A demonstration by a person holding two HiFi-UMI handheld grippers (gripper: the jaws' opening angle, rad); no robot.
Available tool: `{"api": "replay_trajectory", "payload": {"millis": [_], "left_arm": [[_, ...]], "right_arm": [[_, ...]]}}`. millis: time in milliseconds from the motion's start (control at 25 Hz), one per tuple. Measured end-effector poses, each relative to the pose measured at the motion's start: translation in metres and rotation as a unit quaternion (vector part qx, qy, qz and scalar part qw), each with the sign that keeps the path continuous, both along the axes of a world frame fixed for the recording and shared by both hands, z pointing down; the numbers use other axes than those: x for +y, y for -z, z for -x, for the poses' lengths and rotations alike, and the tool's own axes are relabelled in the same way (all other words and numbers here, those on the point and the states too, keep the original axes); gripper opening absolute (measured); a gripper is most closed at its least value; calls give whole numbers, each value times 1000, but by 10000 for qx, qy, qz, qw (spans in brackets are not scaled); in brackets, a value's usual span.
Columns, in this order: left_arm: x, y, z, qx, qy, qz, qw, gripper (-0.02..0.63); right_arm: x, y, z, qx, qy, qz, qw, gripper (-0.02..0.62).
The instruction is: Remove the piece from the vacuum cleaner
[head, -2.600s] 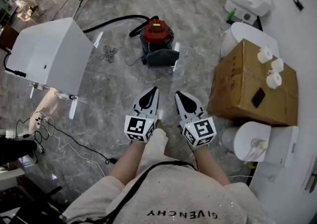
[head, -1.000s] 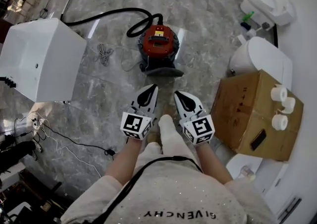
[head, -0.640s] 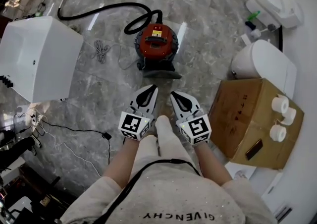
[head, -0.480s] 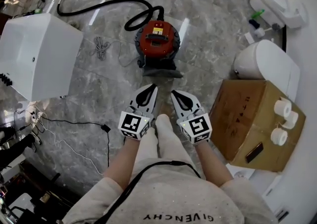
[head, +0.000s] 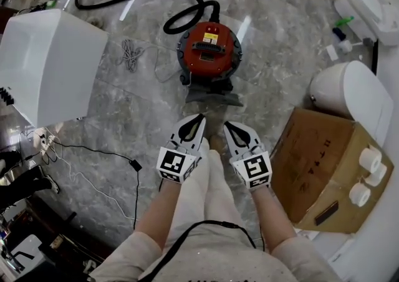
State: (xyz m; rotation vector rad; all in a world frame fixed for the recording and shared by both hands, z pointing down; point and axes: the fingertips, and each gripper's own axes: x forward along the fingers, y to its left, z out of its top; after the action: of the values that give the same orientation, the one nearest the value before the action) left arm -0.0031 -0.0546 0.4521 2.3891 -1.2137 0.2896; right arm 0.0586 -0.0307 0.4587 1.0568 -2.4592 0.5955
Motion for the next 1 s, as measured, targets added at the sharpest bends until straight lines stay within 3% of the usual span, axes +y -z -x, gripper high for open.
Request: {"api": "replay_trajectory", "payload": {"millis": [200, 480, 600, 720, 800, 1000], "left_arm": [[-10, -53, -2, -297, -261, 43, 9992, 24], [-26, -117, 10, -430, -229, 205, 9986, 23], [-29, -143, 16, -880, -391, 218, 9951, 23], [-23, -178, 18, -1942, -871, 147, 9770, 23], [-23, -195, 20, -2444, -1117, 92, 9632, 24], [-32, -220, 24, -3146, -1331, 20, 9398, 25]], "right_arm": [[-14, -48, 6, 226, 172, 91, 9996, 14], [-27, -115, 1, 428, -49, 351, 9985, 14], [-28, -141, 3, 738, 23, 393, 9965, 14], [-28, -164, 2, 1140, 166, 427, 9924, 14], [-29, -177, 3, 1417, 326, 399, 9886, 14], [-36, -197, 8, 1560, 549, 433, 9853, 15]]}}
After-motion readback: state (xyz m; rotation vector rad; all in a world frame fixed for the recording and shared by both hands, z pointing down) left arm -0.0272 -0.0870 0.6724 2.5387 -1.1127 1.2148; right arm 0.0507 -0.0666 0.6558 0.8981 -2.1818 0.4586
